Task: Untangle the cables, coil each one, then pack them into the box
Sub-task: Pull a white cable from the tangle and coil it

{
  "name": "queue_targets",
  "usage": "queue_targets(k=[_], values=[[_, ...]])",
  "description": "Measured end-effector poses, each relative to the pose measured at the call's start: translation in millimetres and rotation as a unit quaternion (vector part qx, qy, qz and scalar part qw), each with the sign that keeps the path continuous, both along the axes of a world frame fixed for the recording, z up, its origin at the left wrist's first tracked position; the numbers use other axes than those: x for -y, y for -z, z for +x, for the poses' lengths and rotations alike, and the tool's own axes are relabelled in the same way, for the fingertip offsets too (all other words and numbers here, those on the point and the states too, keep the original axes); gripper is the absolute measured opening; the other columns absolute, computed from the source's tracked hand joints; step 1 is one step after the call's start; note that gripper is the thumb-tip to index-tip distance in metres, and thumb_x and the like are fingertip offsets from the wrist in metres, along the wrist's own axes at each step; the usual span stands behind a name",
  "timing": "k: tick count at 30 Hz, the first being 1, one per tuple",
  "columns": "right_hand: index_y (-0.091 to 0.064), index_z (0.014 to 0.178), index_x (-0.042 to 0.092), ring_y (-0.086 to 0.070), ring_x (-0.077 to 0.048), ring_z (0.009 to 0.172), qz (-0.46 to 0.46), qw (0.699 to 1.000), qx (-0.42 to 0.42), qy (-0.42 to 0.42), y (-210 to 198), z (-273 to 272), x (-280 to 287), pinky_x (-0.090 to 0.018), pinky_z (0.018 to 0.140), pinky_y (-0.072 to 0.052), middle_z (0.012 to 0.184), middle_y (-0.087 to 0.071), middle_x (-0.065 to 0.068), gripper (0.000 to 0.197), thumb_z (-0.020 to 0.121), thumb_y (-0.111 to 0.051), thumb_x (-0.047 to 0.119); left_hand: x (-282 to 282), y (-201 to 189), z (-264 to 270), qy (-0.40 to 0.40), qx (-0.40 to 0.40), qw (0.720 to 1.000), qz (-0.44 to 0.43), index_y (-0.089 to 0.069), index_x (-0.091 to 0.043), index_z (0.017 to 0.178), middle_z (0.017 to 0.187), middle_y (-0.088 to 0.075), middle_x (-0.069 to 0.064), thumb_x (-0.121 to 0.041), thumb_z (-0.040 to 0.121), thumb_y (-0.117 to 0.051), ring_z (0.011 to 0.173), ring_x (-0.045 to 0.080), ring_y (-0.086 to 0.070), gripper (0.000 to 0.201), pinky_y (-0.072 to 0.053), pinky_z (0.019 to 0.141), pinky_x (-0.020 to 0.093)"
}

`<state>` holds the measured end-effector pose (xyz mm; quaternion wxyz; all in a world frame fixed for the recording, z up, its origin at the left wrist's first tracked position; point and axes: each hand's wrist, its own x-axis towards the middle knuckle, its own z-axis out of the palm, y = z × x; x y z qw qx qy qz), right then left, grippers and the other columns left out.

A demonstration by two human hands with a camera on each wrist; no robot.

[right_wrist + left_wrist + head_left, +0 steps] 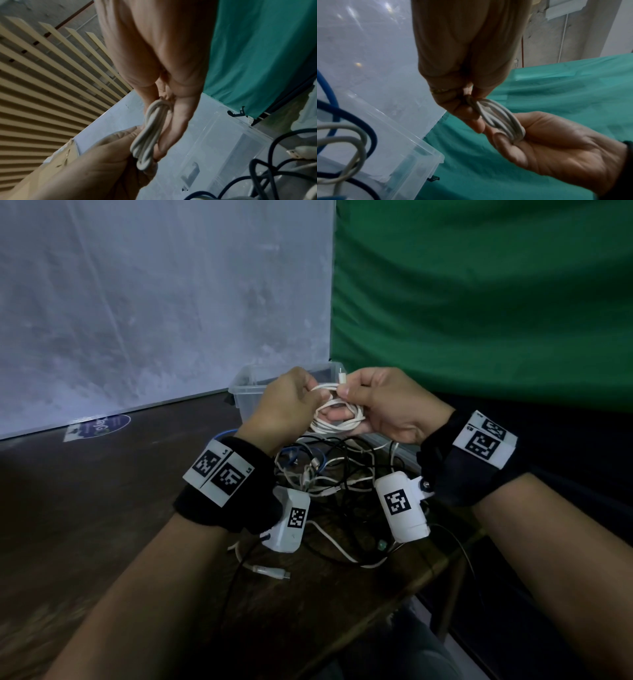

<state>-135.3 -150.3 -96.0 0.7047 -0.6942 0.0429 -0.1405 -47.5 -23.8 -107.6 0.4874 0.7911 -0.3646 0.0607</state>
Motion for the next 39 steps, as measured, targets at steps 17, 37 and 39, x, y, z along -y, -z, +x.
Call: queue_targets(k=[17, 37, 39], values=[[-0.066, 0.091, 0.001, -0.064, -0.014, 0.050, -0.026, 0.999, 0.003, 0.048, 4.4, 3.2, 11.8, -0.024, 0.056, -0.057, 0.070, -0.069, -0.014, 0.016, 0.086, -0.056, -0.010, -6.0, -2.8, -4.7, 0.139, -0.273, 0.947, -0.094, -0.055, -0.005, 0.082, 0.074, -0.061, 0.009, 0.002, 0.091, -0.053, 0.054, 0.009, -0.061, 0.012, -0.053, 0.053, 0.018], [-0.061, 0.115, -0.006, -0.064, -0.013, 0.060, -0.047, 0.998, -0.036, -0.031, 6.9, -1.3, 15.3, -0.019, 0.057, -0.055, 0.082, -0.067, -0.014, 0.025, 0.092, -0.051, -0.003, -5.9, -1.4, -4.0, 0.123, -0.249, 0.956, -0.093, -0.057, -0.003, 0.075, 0.065, -0.060, 0.012, 0.007, 0.086, -0.059, 0.045, 0.011, -0.060, 0.015, -0.053, 0.046, 0.021], [-0.062, 0.114, -0.002, -0.059, -0.015, 0.063, -0.073, 0.995, -0.057, -0.046, 5.3, -5.5, 18.0, -0.024, 0.057, -0.049, 0.081, -0.066, -0.013, 0.024, 0.096, -0.048, 0.006, -6.3, -0.8, -1.1, 0.120, -0.254, 0.956, -0.087, -0.058, -0.003, 0.075, 0.065, -0.061, 0.012, 0.007, 0.085, -0.059, 0.046, 0.011, -0.061, 0.014, -0.055, 0.049, 0.022]])
